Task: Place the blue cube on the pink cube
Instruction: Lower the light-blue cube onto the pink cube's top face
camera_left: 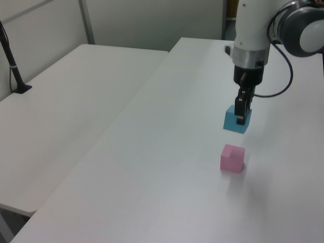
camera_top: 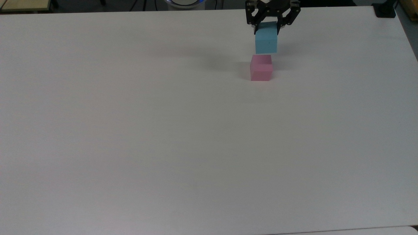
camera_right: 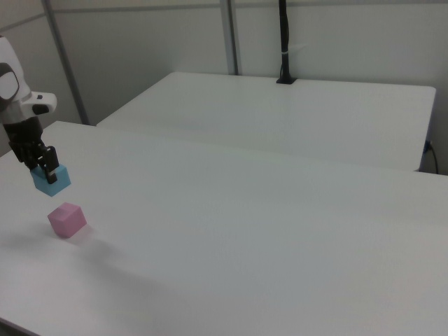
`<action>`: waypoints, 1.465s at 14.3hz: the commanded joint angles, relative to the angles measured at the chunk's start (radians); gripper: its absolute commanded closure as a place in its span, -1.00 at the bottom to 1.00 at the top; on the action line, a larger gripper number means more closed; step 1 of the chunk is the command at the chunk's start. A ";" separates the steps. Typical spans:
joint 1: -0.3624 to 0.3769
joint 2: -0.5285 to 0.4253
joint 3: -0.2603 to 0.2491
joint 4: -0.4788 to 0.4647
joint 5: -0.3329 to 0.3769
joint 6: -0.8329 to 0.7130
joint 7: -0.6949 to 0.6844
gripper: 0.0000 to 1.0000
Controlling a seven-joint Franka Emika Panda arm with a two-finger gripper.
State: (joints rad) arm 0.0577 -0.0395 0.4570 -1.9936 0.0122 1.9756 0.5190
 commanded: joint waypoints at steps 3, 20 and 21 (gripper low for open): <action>0.007 0.030 0.015 -0.020 -0.021 0.043 0.024 0.08; 0.070 0.125 0.022 -0.067 -0.231 0.121 0.213 -0.88; 0.070 0.125 0.020 -0.065 -0.236 0.117 0.229 -1.00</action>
State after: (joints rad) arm 0.1211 0.0942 0.4789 -2.0459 -0.1975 2.0749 0.6982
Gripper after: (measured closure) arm 0.419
